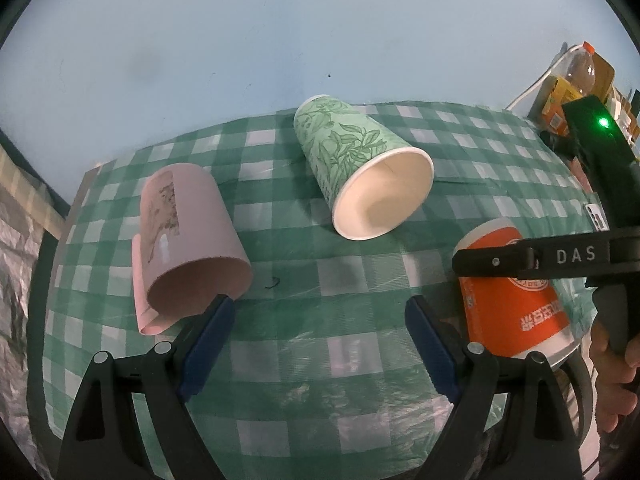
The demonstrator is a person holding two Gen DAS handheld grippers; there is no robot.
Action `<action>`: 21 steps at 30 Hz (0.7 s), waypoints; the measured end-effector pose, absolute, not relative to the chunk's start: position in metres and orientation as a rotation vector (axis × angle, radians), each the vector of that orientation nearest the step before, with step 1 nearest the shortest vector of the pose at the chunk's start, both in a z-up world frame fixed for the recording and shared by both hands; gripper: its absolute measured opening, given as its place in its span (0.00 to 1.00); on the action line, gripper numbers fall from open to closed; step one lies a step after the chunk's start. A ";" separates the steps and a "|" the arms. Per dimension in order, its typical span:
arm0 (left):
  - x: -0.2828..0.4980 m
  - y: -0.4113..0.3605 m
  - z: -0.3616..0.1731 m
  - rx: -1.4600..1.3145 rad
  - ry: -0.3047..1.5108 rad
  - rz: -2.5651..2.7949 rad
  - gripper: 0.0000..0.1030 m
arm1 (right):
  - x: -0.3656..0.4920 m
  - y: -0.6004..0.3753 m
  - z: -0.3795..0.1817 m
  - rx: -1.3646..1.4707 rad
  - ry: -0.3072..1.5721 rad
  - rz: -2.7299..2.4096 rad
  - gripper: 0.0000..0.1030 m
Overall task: Flip cup upside down
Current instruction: 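Turn the orange cup rim-down with the right tool and lower it onto the table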
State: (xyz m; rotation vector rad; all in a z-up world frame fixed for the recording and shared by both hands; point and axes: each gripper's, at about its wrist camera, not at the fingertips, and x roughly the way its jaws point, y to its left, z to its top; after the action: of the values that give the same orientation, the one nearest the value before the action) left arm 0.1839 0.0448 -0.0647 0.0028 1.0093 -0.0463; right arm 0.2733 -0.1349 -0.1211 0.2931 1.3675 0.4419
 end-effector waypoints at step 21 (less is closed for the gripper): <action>0.148 0.039 -0.045 -0.139 0.852 -0.018 0.88 | 0.168 -0.141 -0.040 -0.099 0.473 0.496 0.66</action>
State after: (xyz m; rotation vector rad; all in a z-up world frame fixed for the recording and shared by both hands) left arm 0.1475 0.0390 -0.0446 -0.1385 0.8522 -0.0182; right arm 0.1675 -0.1406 -0.0403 -0.0989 0.4731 0.4962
